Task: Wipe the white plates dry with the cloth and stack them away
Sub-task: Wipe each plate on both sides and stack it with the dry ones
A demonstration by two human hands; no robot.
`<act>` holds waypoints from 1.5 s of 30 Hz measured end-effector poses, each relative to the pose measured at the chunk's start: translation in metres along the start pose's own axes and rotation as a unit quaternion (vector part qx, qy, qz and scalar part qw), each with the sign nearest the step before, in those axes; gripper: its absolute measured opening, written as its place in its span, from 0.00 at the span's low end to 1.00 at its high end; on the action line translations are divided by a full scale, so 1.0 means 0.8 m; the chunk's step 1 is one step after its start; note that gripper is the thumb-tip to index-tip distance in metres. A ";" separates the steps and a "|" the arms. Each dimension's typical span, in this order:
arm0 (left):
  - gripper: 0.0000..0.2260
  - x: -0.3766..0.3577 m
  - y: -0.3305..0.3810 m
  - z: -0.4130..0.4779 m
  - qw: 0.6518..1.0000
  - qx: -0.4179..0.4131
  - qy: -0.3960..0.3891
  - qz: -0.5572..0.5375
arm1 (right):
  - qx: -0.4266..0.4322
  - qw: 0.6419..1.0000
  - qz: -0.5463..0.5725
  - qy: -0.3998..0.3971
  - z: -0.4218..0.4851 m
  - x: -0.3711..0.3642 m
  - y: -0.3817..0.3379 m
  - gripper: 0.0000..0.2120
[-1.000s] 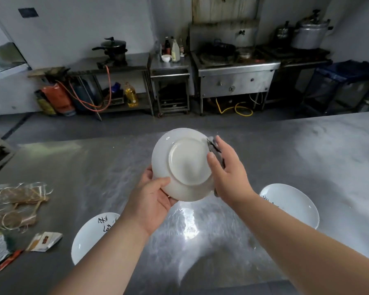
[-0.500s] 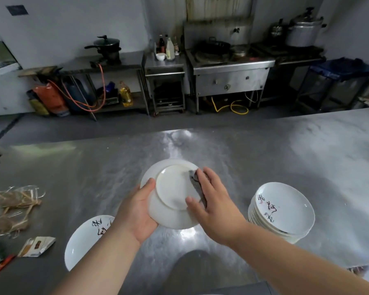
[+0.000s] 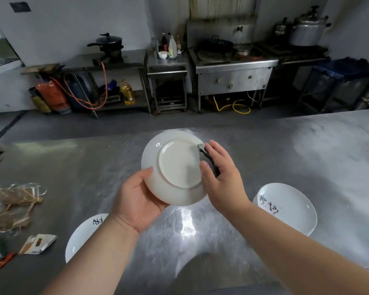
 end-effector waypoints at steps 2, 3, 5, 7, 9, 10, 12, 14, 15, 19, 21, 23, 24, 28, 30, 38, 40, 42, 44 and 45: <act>0.22 -0.003 0.007 0.000 0.999 0.000 0.004 0.035 | 0.037 0.999 -0.008 -0.018 0.011 0.006 -0.002 0.24; 0.22 -0.002 0.006 0.003 0.999 -0.002 0.009 0.050 | 0.047 0.998 -0.015 -0.034 0.005 0.007 -0.002 0.25; 0.23 0.000 0.000 0.008 0.999 -0.004 0.016 0.048 | 0.055 0.995 -0.020 -0.080 -0.032 0.001 0.004 0.32; 0.25 0.002 -0.007 0.011 0.999 -0.012 0.027 0.026 | 0.067 0.988 -0.019 -0.137 -0.077 -0.012 0.007 0.40; 0.24 0.002 -0.011 0.013 0.999 -0.013 0.041 0.012 | 0.092 0.985 -0.033 -0.141 -0.081 -0.022 0.008 0.41; 0.23 0.001 -0.013 0.012 0.999 -0.013 0.046 0.008 | 0.087 0.988 -0.037 -0.126 -0.065 -0.024 0.008 0.39; 0.22 -0.003 -0.016 0.009 0.999 -0.012 0.050 0.002 | 0.042 0.992 -0.067 -0.097 -0.023 -0.019 0.001 0.37; 0.21 -0.012 -0.017 0.004 0.999 -0.009 0.045 -0.006 | 0.004 0.990 -0.099 -0.096 -0.001 -0.013 -0.002 0.41; 0.22 -0.017 -0.017 0.003 0.999 -0.007 0.049 -0.014 | 0.006 0.989 -0.106 -0.105 -0.009 -0.015 -0.003 0.42; 0.30 -0.034 -0.033 -0.001 0.994 0.082 0.067 -0.037 | 0.111 0.973 -0.121 -0.165 -0.099 -0.030 -0.003 0.44; 0.33 -0.042 -0.045 -0.004 0.987 0.140 0.057 -0.056 | 0.172 0.956 -0.157 -0.176 -0.105 -0.028 0.010 0.43; 0.33 -0.050 -0.053 -0.003 0.986 0.149 0.044 -0.064 | 0.208 0.957 -0.148 -0.138 -0.082 -0.016 0.024 0.38; 0.32 -0.056 -0.057 -0.002 0.988 0.138 0.044 -0.055 | 0.213 0.961 -0.137 -0.106 -0.069 -0.006 0.031 0.35; 0.24 -0.080 -0.077 0.006 0.997 0.072 0.032 -0.009 | 0.009 0.996 -0.090 0.023 -0.018 0.050 0.056 0.27; 0.20 -0.090 -0.094 0.007 0.997 0.059 0.032 0.031 | -0.197 0.979 -0.010 0.044 0.009 0.093 0.062 0.20; 0.12 -0.141 -0.194 0.036 0.969 0.101 0.012 0.226 | -0.375 0.916 -0.068 -0.128 0.033 0.279 0.129 0.15; 0.11 -0.158 -0.217 0.049 0.950 0.083 0.016 0.300 | -0.409 0.902 -0.063 -0.127 0.033 0.307 0.153 0.12; 0.13 -0.177 -0.241 0.063 0.935 0.065 0.018 0.349 | -0.412 0.903 -0.044 -0.114 0.035 0.325 0.171 0.10; 0.18 -0.199 -0.260 0.073 0.938 0.055 0.020 0.341 | -0.408 0.909 -0.011 -0.082 0.042 0.338 0.187 0.14; 0.23 -0.209 -0.268 0.079 0.948 0.062 0.015 0.312 | -0.409 0.910 0.004 -0.066 0.045 0.343 0.193 0.20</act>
Point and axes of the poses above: each hand's wrist, its own z-axis towards the middle knuckle, its own x-axis out of the back of the hand, y = z × x, the point moved 1 cm from there along z, towards the middle knuckle, and after that the axes turned 14 degrees about y, right-handed, at the moved point
